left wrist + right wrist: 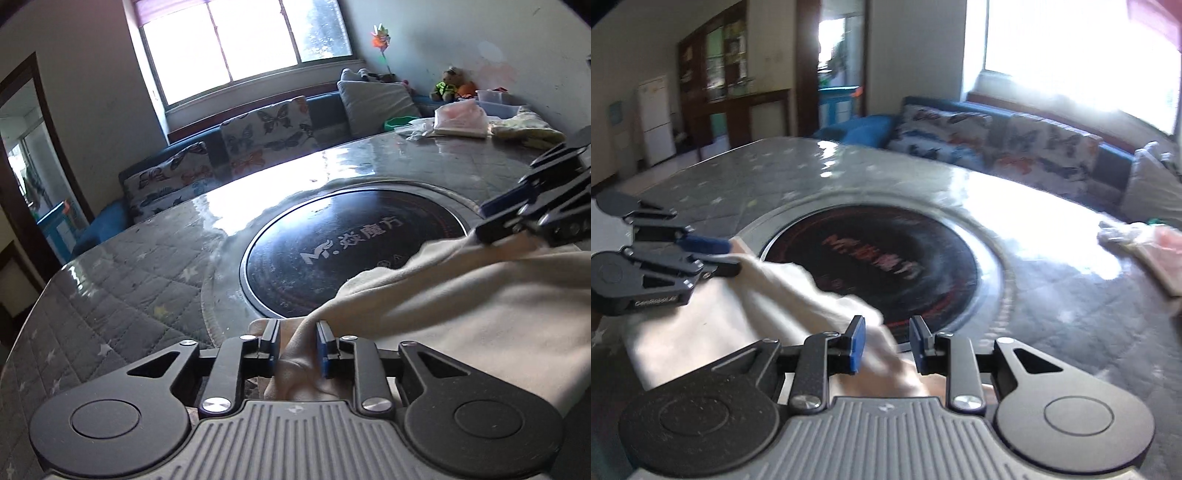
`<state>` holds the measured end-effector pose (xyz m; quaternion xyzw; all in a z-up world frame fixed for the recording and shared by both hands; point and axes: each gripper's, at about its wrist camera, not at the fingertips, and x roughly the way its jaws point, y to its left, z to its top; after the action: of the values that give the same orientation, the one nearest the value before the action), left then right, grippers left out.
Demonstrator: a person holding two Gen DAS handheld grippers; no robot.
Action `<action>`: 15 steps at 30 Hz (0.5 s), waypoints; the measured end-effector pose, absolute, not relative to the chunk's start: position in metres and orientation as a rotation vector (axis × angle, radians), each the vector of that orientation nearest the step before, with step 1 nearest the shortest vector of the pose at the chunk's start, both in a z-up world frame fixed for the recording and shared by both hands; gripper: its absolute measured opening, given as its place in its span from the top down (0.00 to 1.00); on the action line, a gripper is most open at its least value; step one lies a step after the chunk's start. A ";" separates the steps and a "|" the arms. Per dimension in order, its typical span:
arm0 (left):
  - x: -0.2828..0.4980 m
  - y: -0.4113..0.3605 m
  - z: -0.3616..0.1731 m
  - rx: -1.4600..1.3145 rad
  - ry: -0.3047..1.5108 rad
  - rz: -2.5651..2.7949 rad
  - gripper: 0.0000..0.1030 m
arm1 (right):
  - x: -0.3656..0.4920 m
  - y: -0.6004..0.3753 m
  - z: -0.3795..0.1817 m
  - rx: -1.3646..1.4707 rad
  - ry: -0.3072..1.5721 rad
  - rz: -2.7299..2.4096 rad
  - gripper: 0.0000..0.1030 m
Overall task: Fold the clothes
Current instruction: 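Carry the held hem over the shirt body toward the collar with both grippers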
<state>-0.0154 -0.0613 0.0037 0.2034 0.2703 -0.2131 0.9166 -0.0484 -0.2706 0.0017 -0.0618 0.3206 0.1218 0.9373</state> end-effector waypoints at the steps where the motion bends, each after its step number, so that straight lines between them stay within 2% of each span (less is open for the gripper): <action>1: -0.015 -0.061 0.004 0.416 0.560 -0.435 0.71 | -0.053 -0.271 0.004 -0.122 0.646 0.248 0.76; 9: -0.020 -0.054 0.030 0.374 0.531 -0.431 0.70 | -0.057 -0.270 0.007 -0.061 0.670 0.340 0.80; 15: -0.018 -0.067 0.038 0.356 0.557 -0.528 0.74 | -0.038 -0.260 -0.003 -0.015 0.726 0.302 0.80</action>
<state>-0.0181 -0.0666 0.0375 0.1726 0.2701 -0.2564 0.9119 -0.0381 -0.2602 -0.0034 -0.0075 0.3539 0.1474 0.9236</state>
